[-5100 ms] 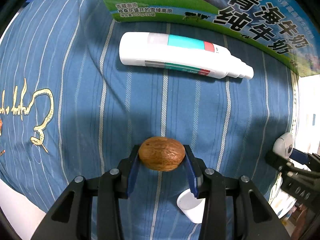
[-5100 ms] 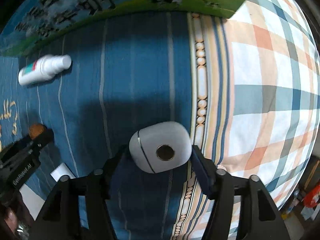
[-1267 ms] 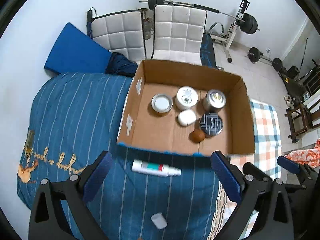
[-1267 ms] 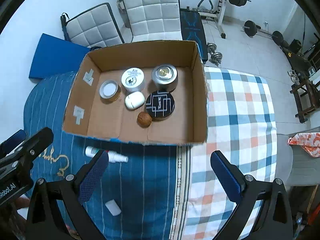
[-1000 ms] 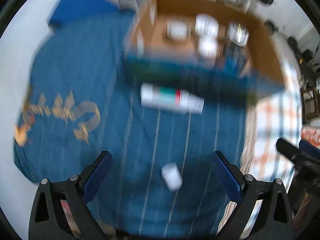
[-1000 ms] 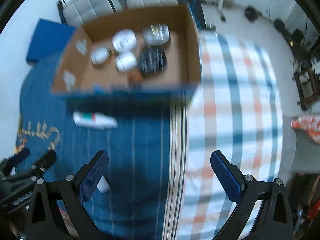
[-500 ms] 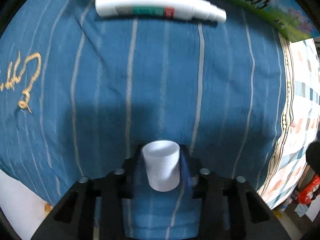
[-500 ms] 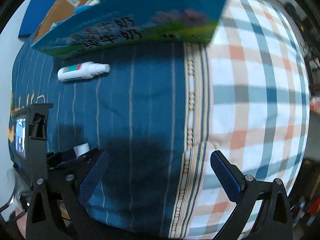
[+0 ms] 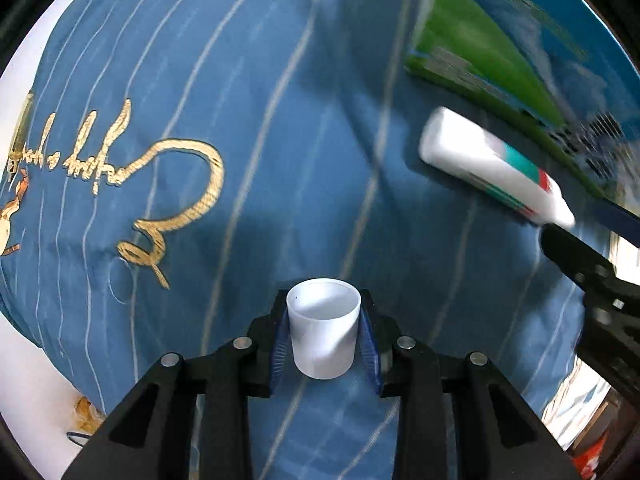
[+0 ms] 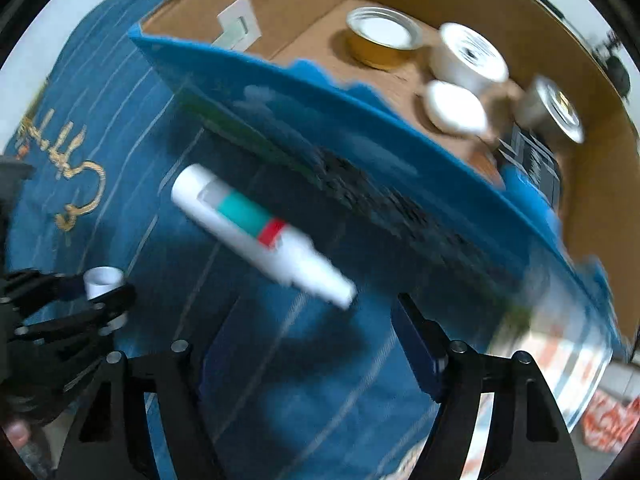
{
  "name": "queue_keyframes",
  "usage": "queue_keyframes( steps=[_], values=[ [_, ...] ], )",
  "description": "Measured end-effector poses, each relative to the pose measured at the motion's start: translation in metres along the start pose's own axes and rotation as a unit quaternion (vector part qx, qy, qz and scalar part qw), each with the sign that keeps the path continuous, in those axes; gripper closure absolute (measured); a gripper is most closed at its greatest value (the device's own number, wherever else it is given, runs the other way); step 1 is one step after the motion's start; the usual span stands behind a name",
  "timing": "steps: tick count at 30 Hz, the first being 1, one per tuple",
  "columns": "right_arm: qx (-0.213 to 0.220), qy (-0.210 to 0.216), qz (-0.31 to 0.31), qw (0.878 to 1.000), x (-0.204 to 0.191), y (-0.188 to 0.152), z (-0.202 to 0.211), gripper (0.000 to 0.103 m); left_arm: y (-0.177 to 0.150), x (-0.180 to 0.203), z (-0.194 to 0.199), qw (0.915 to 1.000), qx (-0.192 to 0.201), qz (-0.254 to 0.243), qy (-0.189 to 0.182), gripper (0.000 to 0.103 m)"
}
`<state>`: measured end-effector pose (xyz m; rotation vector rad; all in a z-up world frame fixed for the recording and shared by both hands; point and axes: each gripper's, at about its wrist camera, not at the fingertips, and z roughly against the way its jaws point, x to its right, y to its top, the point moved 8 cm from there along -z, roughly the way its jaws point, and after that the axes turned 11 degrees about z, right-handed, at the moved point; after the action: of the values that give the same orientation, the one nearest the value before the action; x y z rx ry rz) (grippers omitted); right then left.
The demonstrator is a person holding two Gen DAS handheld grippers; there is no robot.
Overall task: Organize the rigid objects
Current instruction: 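Grasp the small white cup with the left tool while the right tool grasps the spray bottle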
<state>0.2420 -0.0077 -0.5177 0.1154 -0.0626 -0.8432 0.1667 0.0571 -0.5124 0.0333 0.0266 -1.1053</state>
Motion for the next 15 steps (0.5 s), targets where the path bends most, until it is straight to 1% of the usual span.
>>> queue_keyframes(
  steps=[2, 3, 4, 5, 6, 7, 8, 9, 11, 12, 13, 15],
  values=[
    [-0.002, -0.011, 0.014, 1.0, -0.004, 0.009, -0.013, 0.026, 0.004, -0.004, -0.002, 1.0, 0.002, 0.007, 0.002, 0.074],
    [-0.007, -0.003, 0.017, 1.0, -0.007, 0.01, -0.019, 0.026, 0.007, -0.005, -0.002, 0.9999, 0.003, 0.01, 0.002, 0.074],
    [-0.015, 0.01, 0.017, 1.0, -0.011, 0.01, -0.025, 0.031, 0.008, -0.006, -0.003, 0.9999, 0.002, 0.012, 0.002, 0.074],
    [-0.031, 0.022, 0.017, 0.999, -0.015, 0.006, -0.03, 0.04, 0.009, -0.006, -0.003, 0.9999, 0.001, 0.015, 0.0, 0.074],
    [-0.041, 0.038, 0.017, 0.998, -0.021, 0.003, -0.032, 0.043, 0.009, -0.009, -0.003, 0.9999, 0.001, 0.016, -0.001, 0.074],
    [-0.046, 0.065, 0.02, 0.997, -0.029, -0.001, -0.029, 0.046, 0.009, -0.009, -0.003, 0.9999, 0.001, 0.017, -0.002, 0.074],
    [-0.046, 0.087, 0.022, 0.995, -0.037, -0.004, -0.023, 0.046, 0.009, -0.009, -0.003, 0.9998, 0.002, 0.017, -0.003, 0.074],
    [-0.041, 0.093, 0.021, 0.995, -0.041, -0.006, -0.018, 0.046, 0.013, -0.014, -0.001, 0.9998, 0.002, 0.018, -0.004, 0.074],
    [-0.024, 0.086, 0.013, 0.996, -0.041, -0.003, -0.006, 0.045, 0.016, -0.022, 0.0, 0.9997, 0.0, 0.021, -0.007, 0.074],
    [-0.021, 0.082, 0.008, 0.996, -0.039, -0.001, -0.004, 0.044, 0.022, -0.033, 0.001, 0.9997, -0.001, 0.023, -0.008, 0.074],
    [-0.019, 0.082, 0.001, 0.996, -0.038, 0.004, -0.004, 0.041, 0.024, -0.036, 0.001, 0.9996, -0.001, 0.026, -0.009, 0.074],
    [-0.02, 0.081, -0.006, 0.996, -0.04, 0.015, -0.01, 0.039, 0.025, -0.038, 0.0, 0.9995, -0.003, 0.029, -0.009, 0.074]
  ],
)
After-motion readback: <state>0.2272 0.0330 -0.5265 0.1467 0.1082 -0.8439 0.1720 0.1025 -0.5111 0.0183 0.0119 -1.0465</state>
